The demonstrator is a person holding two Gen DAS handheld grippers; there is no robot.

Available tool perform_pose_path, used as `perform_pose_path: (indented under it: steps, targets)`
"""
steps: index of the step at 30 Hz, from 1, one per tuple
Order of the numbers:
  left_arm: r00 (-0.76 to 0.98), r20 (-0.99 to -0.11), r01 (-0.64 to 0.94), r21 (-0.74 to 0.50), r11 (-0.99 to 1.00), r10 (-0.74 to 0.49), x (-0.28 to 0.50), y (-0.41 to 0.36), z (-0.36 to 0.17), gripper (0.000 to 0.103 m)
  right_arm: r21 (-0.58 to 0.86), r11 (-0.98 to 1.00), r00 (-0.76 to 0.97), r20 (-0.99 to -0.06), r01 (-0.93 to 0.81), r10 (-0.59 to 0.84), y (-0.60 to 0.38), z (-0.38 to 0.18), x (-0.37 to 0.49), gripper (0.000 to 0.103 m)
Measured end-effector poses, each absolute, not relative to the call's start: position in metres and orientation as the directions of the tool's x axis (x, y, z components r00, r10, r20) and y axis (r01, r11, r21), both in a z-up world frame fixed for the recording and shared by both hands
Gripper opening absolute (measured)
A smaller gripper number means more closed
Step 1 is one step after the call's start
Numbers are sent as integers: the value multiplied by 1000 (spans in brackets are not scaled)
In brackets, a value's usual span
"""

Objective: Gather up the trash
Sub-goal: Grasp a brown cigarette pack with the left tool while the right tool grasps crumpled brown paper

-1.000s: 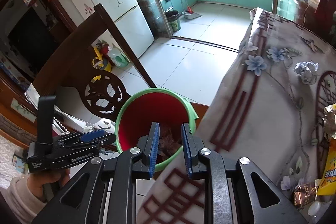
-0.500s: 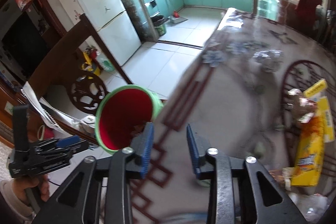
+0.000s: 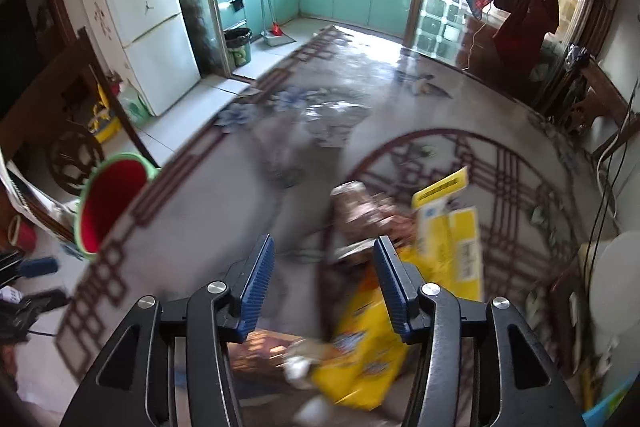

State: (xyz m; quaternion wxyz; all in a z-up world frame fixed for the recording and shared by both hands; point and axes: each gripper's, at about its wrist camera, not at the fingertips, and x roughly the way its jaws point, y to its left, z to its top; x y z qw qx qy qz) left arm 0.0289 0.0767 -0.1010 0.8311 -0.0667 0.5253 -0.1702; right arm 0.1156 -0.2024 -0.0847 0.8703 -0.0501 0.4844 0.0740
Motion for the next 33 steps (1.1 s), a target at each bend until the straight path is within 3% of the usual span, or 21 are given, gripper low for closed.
perform_pose_path:
  steps: [8,10,12,13,16,21,26,29,31,33]
  targets:
    - [376,-851,364,-227,903,-366,25,8,-97,67,-107,957,426,-905,-268,18,-208,-142,166,55]
    - [371,-855,402,-204,893,-362,28,-5,-97,68,-115,957,403,-915,-268,3,-211,-154,172,37]
    - [382,-851,448,-170,878,-360,33,-21,-97,69,-91,960,418,-908,-264,29,-216,-153,173,31]
    - [383,-850,469,-159,869,-362,35,-27,-98,72,-80,963,424,-905,-257,38,-219,-151,173,4]
    - [344,-856,553,-148,820,-386,44,-51,-107,74,27,976,447,-886,-216,123,-234,-136,168,0]
    - [192,-895,693,-167,702,-403,54,-90,-136,74,115,980,497,-849,-160,180,-255,-112,152,0]
    - [162,-925,750,-111,652,-344,59,-113,-156,74,174,972,486,-843,-160,231,-274,-108,144,1]
    - [152,-925,753,-121,646,-350,64,-119,-161,72,215,965,488,-833,-149,261,-283,-109,141,18]
    - [131,-927,753,-137,644,-351,69,-121,-166,59,228,963,492,-828,-144,270,-286,-110,141,37]
    - [127,-923,750,-151,644,-364,71,-120,-165,55,216,965,496,-828,-150,263,-283,-111,143,44]
